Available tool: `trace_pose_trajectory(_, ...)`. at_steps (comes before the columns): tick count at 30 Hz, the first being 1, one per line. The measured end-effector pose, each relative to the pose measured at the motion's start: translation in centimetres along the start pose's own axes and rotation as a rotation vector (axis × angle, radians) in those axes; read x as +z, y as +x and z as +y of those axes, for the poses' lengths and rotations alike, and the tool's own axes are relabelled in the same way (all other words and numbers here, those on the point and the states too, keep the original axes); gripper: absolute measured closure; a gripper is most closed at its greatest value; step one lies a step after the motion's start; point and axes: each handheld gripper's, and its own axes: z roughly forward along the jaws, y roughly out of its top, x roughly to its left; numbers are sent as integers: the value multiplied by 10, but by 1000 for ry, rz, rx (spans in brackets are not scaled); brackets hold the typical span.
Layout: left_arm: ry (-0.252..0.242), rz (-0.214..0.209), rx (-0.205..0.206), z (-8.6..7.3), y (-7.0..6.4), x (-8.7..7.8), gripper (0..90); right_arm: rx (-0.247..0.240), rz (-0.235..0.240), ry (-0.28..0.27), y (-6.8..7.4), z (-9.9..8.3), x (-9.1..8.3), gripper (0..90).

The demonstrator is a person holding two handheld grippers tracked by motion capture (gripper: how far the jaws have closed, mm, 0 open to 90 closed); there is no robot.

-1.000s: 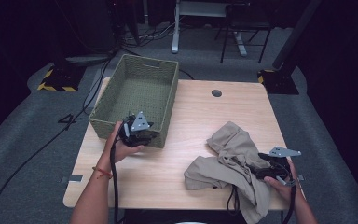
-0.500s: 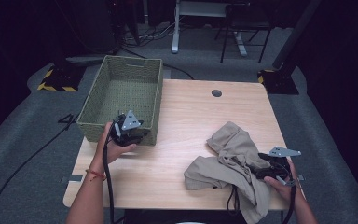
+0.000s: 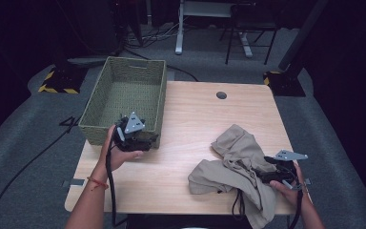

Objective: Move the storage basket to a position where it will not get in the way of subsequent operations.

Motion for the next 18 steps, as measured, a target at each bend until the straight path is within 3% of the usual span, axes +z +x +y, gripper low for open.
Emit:
trace_pose_trajectory(2, -31, -22, -1, 3, -11, -1, 246, 3, 1, 3, 0, 0, 0, 149)
trace_pose_trajectory(7, -52, -74, 58, 6, -41, 3, 242, 0, 0, 4, 0, 0, 0, 149)
trace_pose_trajectory(9, -41, -96, 84, 4, -50, 8, 241, -2, -1, 3, 0, 0, 0, 149)
trace_pose_trajectory(12, -21, -133, 81, -3, -61, 16, 238, -3, 0, 2, 0, 0, 0, 149)
trace_pose_trajectory(18, 71, -178, 99, -20, -73, 38, 228, -4, -1, 1, 0, 0, 0, 150)
